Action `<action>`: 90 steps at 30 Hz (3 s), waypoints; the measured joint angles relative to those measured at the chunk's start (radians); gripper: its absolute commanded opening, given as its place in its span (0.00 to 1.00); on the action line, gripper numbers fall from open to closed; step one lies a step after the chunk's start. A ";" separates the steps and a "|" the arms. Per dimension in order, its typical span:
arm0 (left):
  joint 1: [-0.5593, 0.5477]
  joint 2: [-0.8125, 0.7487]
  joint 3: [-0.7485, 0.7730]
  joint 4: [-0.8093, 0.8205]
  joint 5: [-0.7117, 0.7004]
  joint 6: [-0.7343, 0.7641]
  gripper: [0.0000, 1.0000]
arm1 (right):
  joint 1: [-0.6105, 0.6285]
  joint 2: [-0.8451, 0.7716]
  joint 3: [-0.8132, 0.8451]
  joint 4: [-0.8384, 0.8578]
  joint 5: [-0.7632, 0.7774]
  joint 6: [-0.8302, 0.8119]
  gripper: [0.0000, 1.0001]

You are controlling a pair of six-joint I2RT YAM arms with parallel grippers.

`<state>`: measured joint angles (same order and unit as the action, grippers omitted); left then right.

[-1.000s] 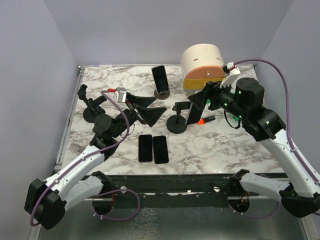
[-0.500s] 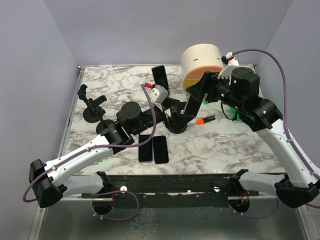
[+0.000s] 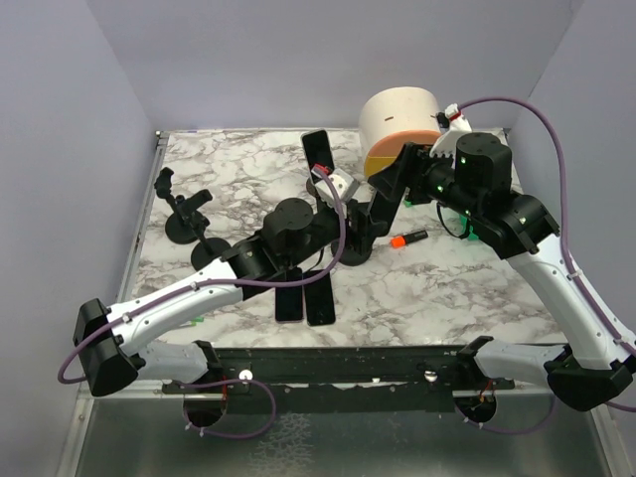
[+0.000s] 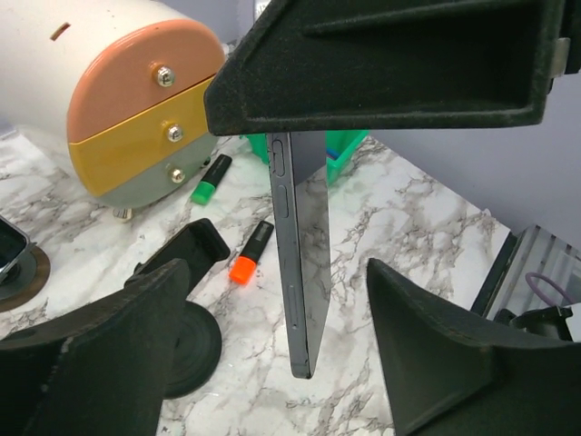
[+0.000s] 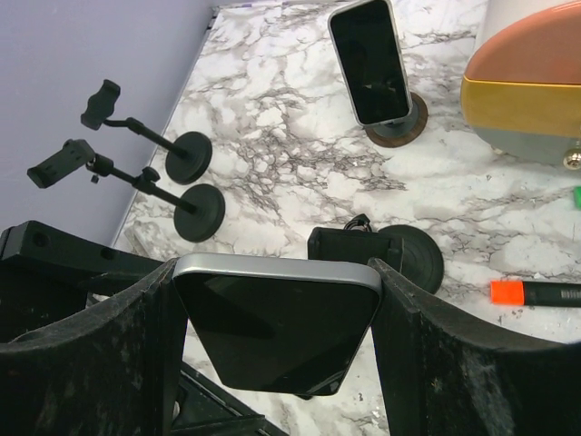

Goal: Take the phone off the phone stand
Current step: Remove the phone from the phone stand, then place the phone at the center of the board.

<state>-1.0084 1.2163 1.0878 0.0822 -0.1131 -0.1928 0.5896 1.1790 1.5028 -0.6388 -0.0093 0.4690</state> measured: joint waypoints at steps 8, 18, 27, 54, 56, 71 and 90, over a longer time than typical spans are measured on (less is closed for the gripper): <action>0.000 0.027 0.018 -0.007 0.020 -0.002 0.40 | 0.000 0.000 0.000 0.001 -0.041 -0.001 0.00; 0.000 0.041 0.021 -0.009 0.053 -0.020 0.22 | 0.000 0.000 0.000 0.002 -0.067 -0.010 0.03; 0.000 0.040 0.021 -0.009 0.066 -0.050 0.00 | -0.002 -0.029 -0.032 0.039 -0.104 -0.041 0.65; -0.003 -0.279 -0.217 -0.075 -0.016 -0.142 0.00 | -0.002 -0.428 -0.315 0.168 -0.114 -0.127 1.00; -0.003 -0.325 -0.257 -0.085 -0.016 -0.174 0.00 | -0.002 -0.485 -0.383 0.187 -0.090 -0.132 1.00; -0.136 -0.201 -0.403 -0.175 0.005 -0.428 0.00 | -0.002 -0.620 -0.593 0.223 0.079 -0.129 1.00; -0.146 0.230 -0.444 0.124 -0.059 -0.742 0.00 | -0.002 -0.639 -0.621 0.227 0.103 -0.122 1.00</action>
<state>-1.1542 1.4460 0.6441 0.2062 -0.1722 -0.9344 0.5873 0.5396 0.8814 -0.4122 0.0937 0.3473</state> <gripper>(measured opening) 0.047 0.998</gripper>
